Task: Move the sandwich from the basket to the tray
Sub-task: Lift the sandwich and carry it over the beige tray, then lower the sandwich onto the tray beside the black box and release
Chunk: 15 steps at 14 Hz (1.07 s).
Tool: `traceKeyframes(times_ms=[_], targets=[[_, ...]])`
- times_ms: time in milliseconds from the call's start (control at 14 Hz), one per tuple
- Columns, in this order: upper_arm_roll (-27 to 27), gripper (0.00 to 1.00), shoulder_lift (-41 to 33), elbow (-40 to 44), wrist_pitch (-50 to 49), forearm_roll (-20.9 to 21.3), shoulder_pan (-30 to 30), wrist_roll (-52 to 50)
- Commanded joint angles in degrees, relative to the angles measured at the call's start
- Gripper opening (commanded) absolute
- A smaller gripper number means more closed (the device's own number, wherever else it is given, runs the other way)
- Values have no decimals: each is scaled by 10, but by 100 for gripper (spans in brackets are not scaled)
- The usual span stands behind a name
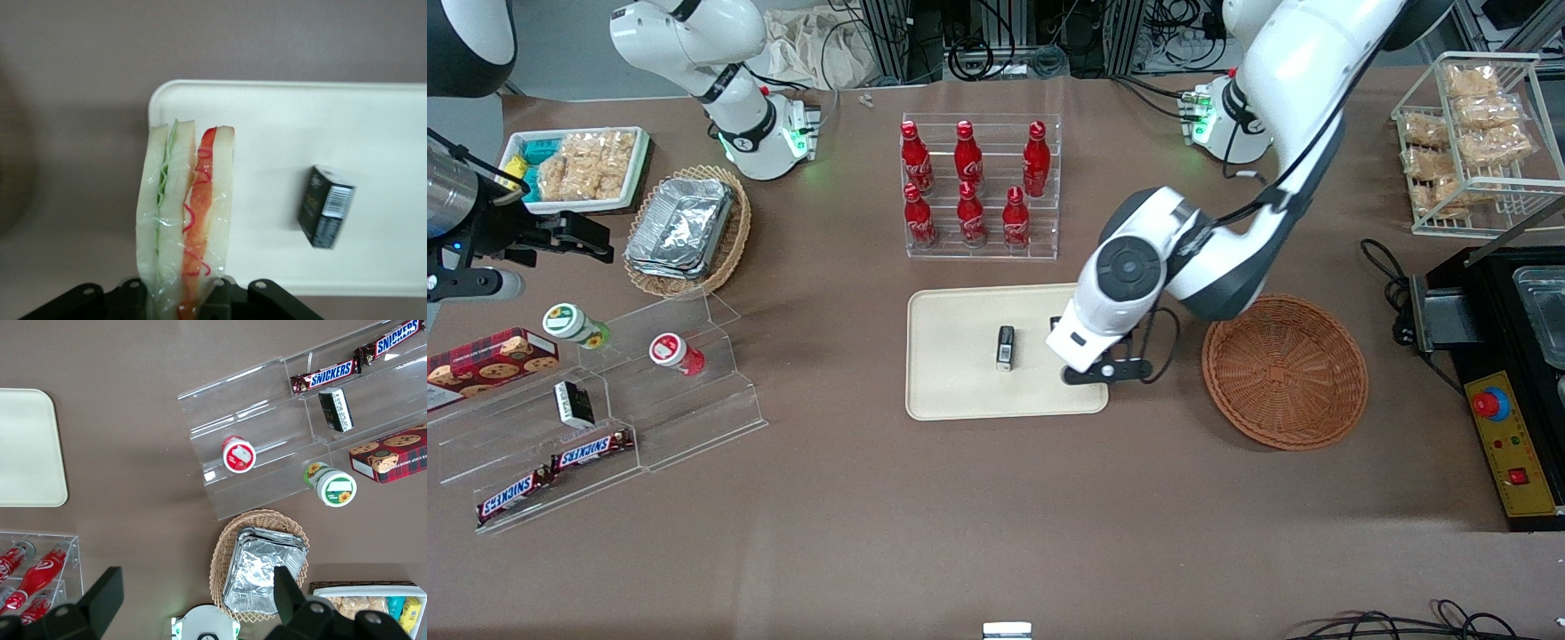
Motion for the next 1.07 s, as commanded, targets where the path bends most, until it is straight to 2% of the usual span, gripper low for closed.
traceKeyframes(times_ms=[0,357,429,500,643,714,786,1000], targets=[[2,0,38,10,22,30,-13,11],[5,0,81,9,25,71,-21,9],[5,11,83,11,26,72,-21,9],[5,18,83,11,30,72,-21,9],[5,49,87,12,38,73,-21,11],[5,84,88,12,41,73,-21,11],[5,100,87,13,40,73,-21,7],[4,100,66,24,33,66,-15,2]])
